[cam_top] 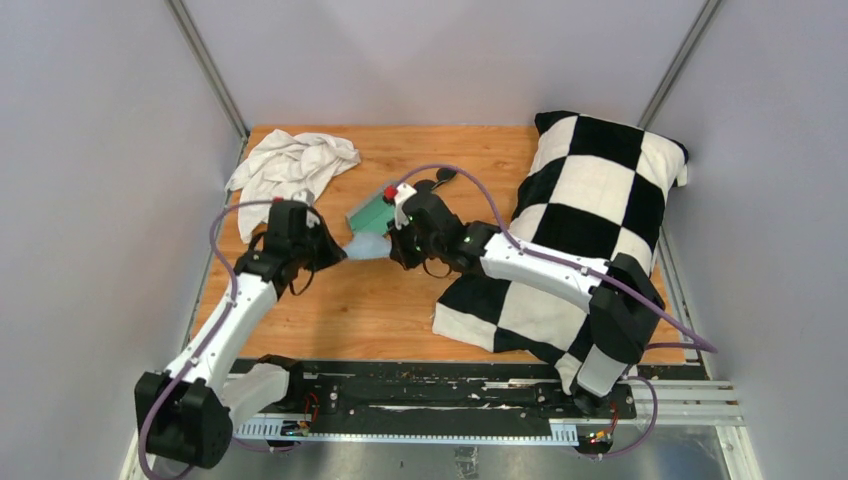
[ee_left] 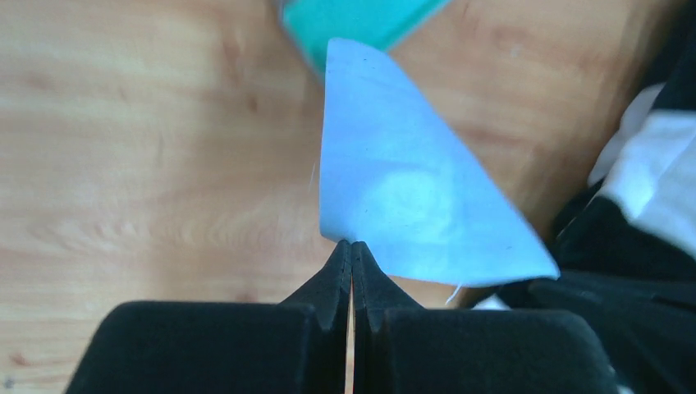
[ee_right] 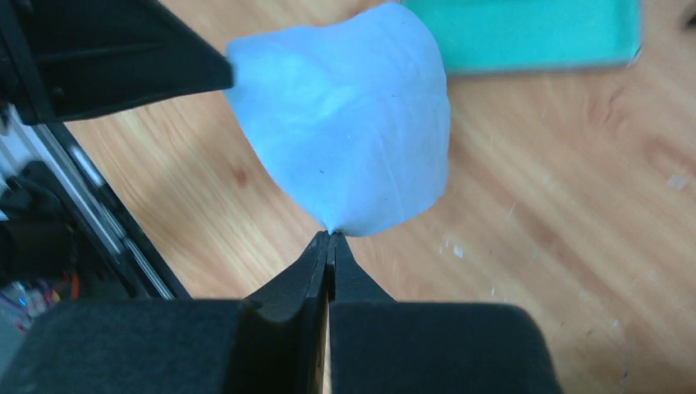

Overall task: Organize the sunglasses
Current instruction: Adjust the glasses cleaning cloth, then adjust the distractor at the center of the board.

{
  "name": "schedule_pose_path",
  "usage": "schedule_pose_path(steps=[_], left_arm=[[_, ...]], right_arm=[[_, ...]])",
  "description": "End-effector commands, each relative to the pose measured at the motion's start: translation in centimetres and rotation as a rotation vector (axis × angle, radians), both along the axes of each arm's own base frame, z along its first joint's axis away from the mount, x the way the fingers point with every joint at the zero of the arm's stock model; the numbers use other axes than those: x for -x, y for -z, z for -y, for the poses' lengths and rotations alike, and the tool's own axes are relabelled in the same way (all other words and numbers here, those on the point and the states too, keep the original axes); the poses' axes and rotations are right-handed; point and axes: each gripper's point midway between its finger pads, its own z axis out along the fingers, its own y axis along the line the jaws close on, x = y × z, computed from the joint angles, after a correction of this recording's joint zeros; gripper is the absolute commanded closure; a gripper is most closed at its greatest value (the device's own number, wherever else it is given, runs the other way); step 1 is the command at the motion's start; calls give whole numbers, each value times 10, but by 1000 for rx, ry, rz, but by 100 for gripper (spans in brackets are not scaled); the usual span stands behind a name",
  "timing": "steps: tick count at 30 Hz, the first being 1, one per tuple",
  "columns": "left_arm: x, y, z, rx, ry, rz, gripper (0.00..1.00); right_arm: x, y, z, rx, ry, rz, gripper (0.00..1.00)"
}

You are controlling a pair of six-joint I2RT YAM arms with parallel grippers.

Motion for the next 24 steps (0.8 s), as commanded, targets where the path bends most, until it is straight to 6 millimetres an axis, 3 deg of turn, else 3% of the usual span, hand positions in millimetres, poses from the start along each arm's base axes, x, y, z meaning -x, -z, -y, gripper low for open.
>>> schedule_pose_path(steps=[1, 5, 6, 9, 10, 11, 14, 19, 24], left_arm=[[54, 58, 24, 162, 98, -96, 100], [110, 109, 25, 199, 80, -240, 100], [119, 113, 23, 199, 71, -258, 84], [129, 107, 17, 186, 52, -256, 40], [128, 101, 15, 181, 47, -243, 28], [125, 94, 15, 178, 42, -227, 22], [113, 78, 14, 165, 31, -200, 23], [91, 72, 18, 143, 49, -212, 29], [81, 82, 21, 126, 49, -234, 30]], right_arm=[[53, 68, 31, 145, -39, -126, 100], [93, 99, 57, 181, -46, -218, 100], [102, 103, 61, 187, -56, -237, 100], [118, 104, 71, 204, -70, -269, 75], [120, 102, 74, 209, -68, -269, 66], [120, 100, 77, 214, -64, -261, 59], [107, 88, 87, 236, -30, -198, 47], [77, 77, 100, 220, 51, -180, 47], [68, 105, 108, 206, 111, -330, 50]])
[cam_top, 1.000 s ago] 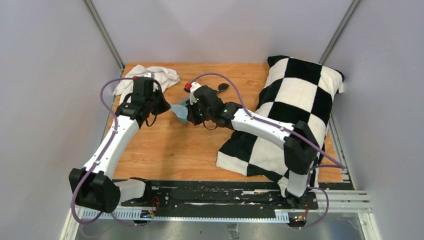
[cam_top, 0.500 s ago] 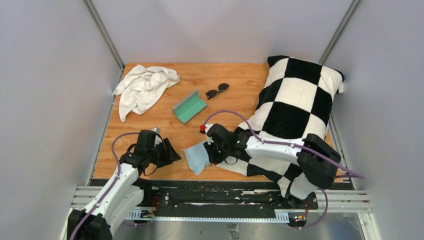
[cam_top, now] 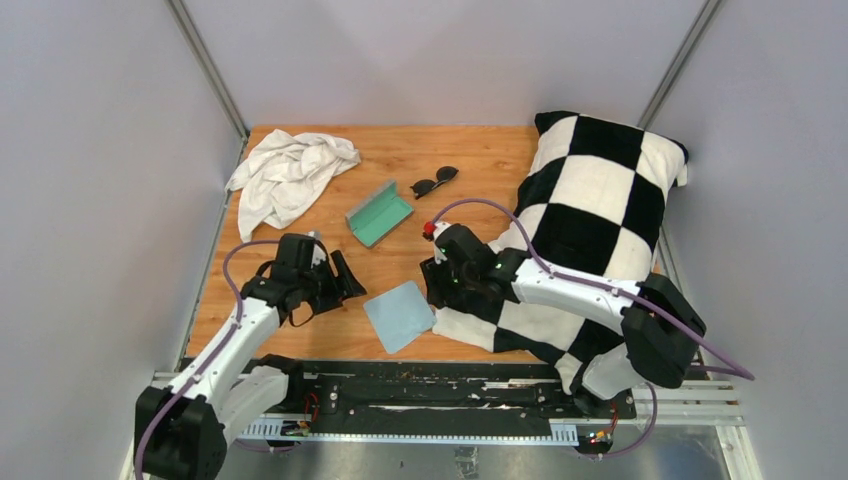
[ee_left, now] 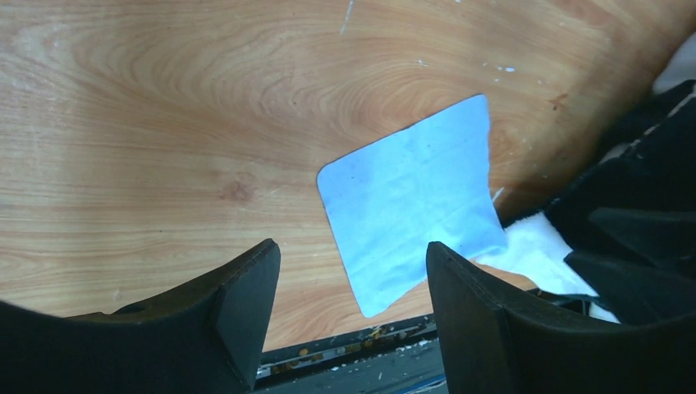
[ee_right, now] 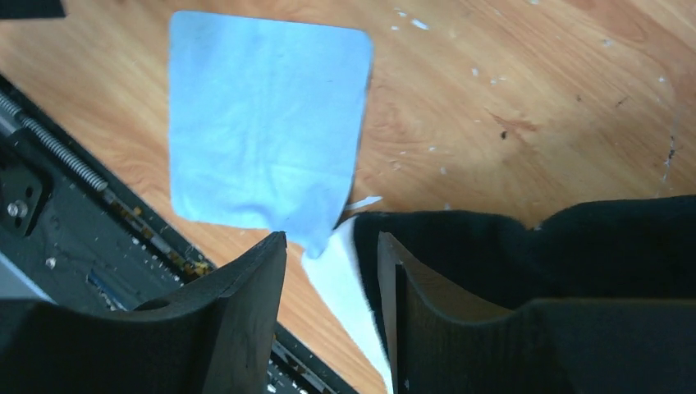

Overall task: Organize the sunglasses
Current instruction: Adjust the distractor at the center of the board.

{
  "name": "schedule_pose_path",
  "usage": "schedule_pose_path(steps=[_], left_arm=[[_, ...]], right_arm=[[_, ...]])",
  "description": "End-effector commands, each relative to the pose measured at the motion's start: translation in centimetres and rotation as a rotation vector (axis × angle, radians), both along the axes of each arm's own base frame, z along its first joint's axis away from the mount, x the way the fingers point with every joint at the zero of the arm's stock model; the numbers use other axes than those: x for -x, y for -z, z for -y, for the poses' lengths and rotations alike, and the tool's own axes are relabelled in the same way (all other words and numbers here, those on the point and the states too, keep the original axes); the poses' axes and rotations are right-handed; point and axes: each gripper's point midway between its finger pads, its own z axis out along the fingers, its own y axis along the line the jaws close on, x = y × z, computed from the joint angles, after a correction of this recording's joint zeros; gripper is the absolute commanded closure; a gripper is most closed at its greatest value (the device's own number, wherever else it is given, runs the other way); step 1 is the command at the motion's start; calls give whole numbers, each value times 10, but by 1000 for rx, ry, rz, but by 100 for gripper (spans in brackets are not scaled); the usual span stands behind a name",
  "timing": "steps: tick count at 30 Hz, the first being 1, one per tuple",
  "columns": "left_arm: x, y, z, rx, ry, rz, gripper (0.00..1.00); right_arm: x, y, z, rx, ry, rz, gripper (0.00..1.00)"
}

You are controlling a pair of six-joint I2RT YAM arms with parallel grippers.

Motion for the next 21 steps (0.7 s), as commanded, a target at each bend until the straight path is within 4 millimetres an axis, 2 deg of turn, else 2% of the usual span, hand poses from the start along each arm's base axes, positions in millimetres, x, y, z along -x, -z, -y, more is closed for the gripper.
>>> schedule_pose_path(steps=[1, 4, 7, 11, 13, 18, 19, 21], left_arm=[[-10, 4, 4, -23, 12, 8, 30], [-12, 10, 10, -21, 18, -8, 31], [-9, 21, 16, -42, 40, -42, 33], [-6, 32, 20, -66, 56, -74, 37], [-6, 34, 20, -66, 54, -75, 37], [-8, 36, 21, -71, 61, -79, 37], [-7, 37, 21, -78, 64, -85, 37], [-6, 39, 21, -88, 75, -92, 37]], right_arm=[[-4, 30, 14, 24, 78, -143, 50], [-2, 51, 27, 30, 133, -215, 54], [-4, 70, 53, 86, 204, -237, 56], [-10, 86, 107, 165, 336, -242, 58], [-12, 93, 140, 195, 411, -247, 58], [-13, 88, 194, 354, 473, -151, 58], [-13, 86, 200, 377, 484, -143, 58], [-13, 79, 194, 347, 465, -145, 59]])
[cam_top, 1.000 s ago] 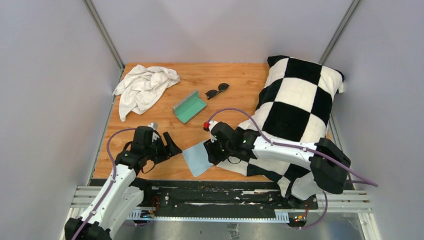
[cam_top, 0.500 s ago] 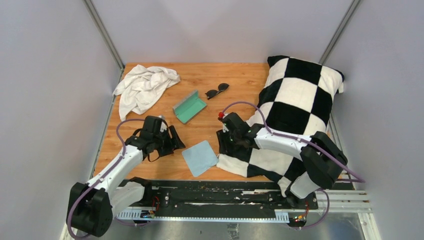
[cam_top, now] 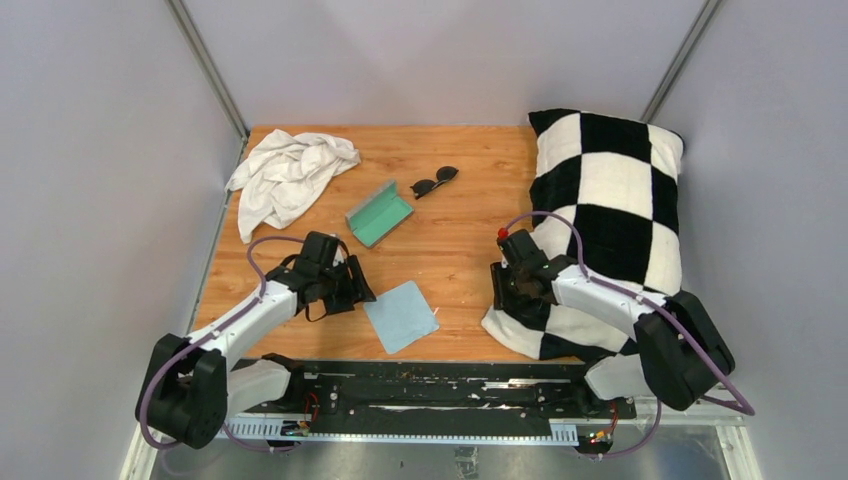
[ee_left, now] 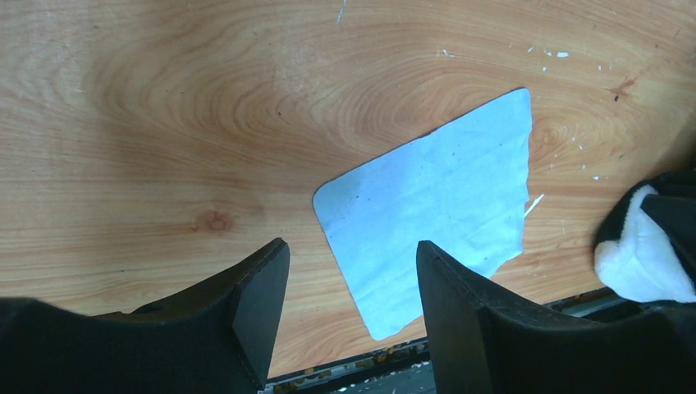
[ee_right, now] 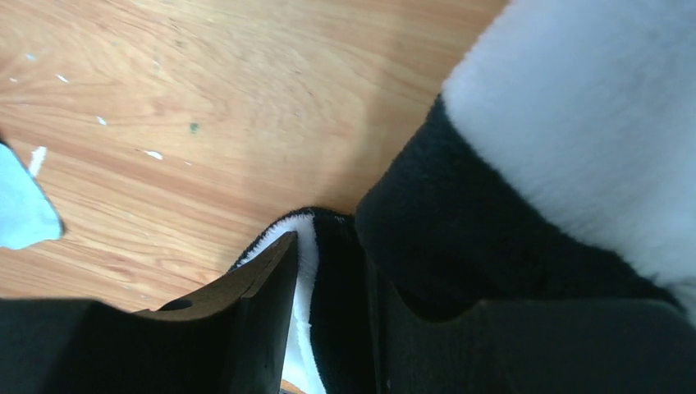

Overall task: Organize the sunglasses
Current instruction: Adjust the distractor at the center of the board, then adjust the glasses cleaning cloth at the center of the board.

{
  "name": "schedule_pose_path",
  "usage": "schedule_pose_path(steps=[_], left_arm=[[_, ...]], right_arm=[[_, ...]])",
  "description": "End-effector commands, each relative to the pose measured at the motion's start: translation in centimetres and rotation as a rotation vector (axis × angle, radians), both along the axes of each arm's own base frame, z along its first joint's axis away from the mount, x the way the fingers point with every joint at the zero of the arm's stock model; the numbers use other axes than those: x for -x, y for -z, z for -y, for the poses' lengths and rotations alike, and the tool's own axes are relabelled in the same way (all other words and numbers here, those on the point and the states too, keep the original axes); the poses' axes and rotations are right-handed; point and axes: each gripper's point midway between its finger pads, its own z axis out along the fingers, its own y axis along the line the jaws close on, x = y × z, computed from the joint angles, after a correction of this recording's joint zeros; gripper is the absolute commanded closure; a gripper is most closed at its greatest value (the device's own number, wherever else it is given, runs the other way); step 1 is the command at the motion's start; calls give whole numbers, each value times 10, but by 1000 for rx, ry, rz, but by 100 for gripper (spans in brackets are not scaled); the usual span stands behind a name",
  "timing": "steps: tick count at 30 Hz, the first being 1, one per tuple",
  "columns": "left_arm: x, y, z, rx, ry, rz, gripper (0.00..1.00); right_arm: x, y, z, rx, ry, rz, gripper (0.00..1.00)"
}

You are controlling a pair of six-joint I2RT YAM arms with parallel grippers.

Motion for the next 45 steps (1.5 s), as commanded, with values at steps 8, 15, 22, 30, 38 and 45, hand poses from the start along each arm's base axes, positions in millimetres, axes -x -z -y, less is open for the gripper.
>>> schedule_pose_path(steps=[8, 15, 22, 30, 38, 45], left_arm=[[-1, 6, -1, -57, 5, 3, 40], [-11, 14, -10, -84, -111, 12, 61], [-9, 22, -11, -90, -119, -8, 62], [-3, 42, -9, -88, -115, -58, 62], [-7, 46, -3, -67, -119, -68, 81], [-12, 37, -7, -103, -100, -47, 100]], right_arm=[[-2, -61, -50, -147, -130, 148, 51], [-20, -75, -118, -253, -255, 158, 51], [-28, -57, -165, -258, -381, 87, 55], [-27, -34, -194, -230, -453, 31, 58], [-35, -7, -206, -181, -439, 0, 60], [-41, 6, -205, -137, -426, -18, 68]])
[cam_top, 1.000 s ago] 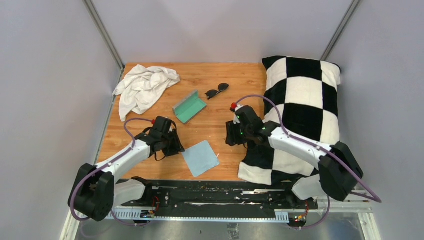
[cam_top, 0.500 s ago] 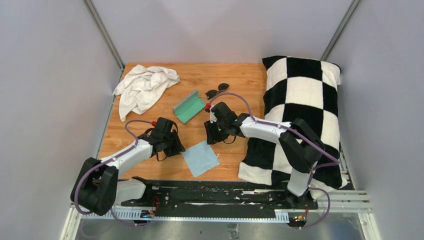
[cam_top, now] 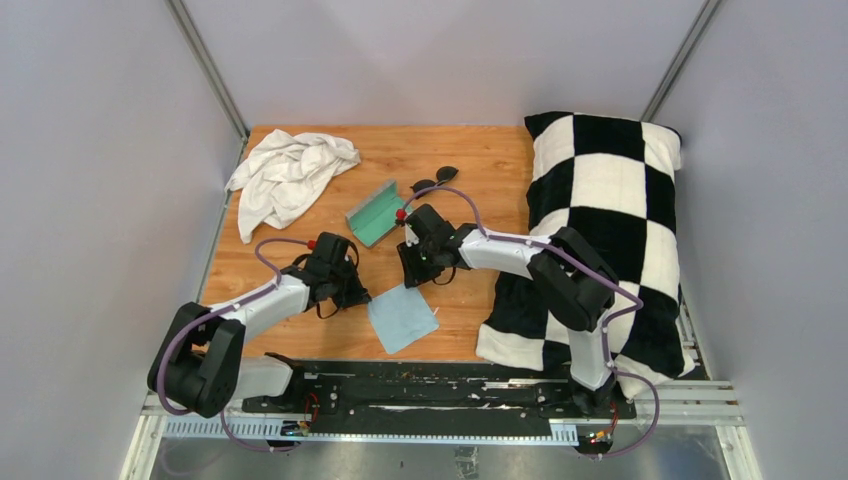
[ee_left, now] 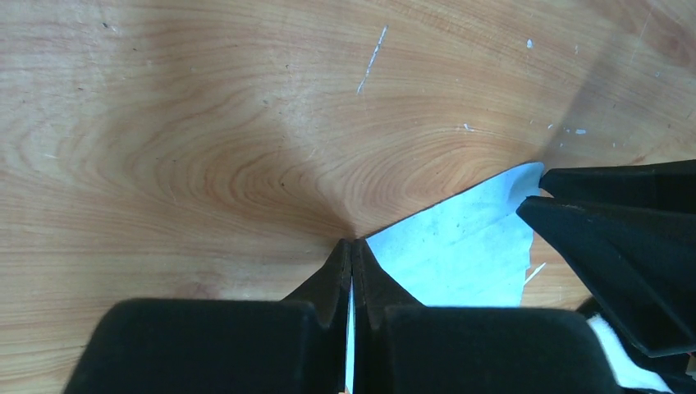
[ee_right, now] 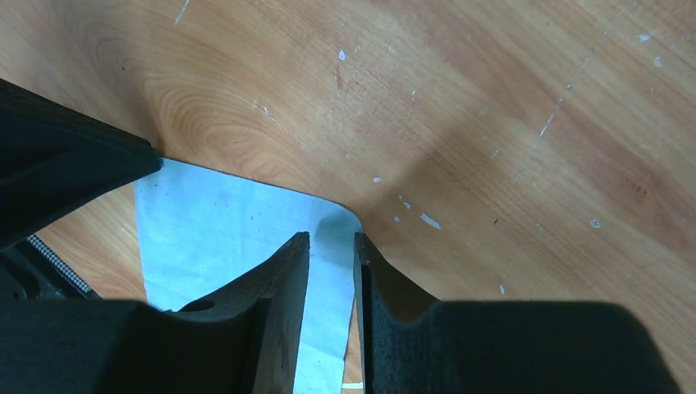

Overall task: Organize the sunglasses
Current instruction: Adjust the glasses cleaning cloth at the center of the board.

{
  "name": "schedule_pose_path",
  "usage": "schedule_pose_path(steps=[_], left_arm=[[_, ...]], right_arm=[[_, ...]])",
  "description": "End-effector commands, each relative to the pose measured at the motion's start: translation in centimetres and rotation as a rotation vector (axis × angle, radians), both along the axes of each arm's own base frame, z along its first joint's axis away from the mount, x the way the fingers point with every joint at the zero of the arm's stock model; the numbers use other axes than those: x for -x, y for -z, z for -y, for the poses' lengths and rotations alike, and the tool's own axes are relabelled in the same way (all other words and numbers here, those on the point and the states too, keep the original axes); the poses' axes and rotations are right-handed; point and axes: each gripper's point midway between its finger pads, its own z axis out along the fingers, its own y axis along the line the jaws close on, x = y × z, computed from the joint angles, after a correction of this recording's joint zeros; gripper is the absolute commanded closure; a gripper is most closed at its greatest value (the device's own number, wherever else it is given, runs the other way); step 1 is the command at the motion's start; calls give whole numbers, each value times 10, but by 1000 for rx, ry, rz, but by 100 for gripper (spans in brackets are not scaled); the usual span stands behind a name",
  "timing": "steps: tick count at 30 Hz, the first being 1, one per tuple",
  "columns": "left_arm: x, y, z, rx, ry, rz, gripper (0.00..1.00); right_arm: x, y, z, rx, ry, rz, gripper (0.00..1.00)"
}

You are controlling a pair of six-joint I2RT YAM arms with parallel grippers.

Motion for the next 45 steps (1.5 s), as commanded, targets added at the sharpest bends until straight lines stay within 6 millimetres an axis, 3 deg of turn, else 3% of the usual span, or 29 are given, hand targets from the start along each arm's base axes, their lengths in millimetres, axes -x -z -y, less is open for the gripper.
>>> schedule_pose_path(steps=[1, 6, 14, 17, 20, 24, 28, 33, 40, 45], left_arm=[[9, 5, -12, -84, 18, -34, 100], [-3, -5, -15, -123, 41, 1, 100], [-39, -12, -7, -208, 186, -17, 100], [-48, -13, -9, -240, 196, -20, 75], [-49, -15, -24, -306, 169, -29, 65], [-52, -26, -44, -302, 81, 20, 68], [-51, -32, -42, -253, 75, 53, 70], [-39, -12, -32, -197, 90, -6, 69], [-30, 7, -27, -160, 96, -44, 68], [-30, 12, -22, -136, 100, -52, 77]], right_arm=[[3, 14, 6, 71, 0, -9, 68], [-1, 12, 13, 97, 14, 19, 69], [-6, -15, 29, 38, 79, 29, 61], [-7, -17, 38, 3, 108, -9, 61], [-11, -15, 49, 24, 128, 9, 60], [-11, -15, 49, 9, 124, -13, 60], [-16, -16, 40, -8, 118, -15, 60], [-19, 0, 23, -10, 108, -64, 62], [-13, 7, 12, 17, 80, -55, 63], [-9, 12, 10, 29, 72, -58, 65]])
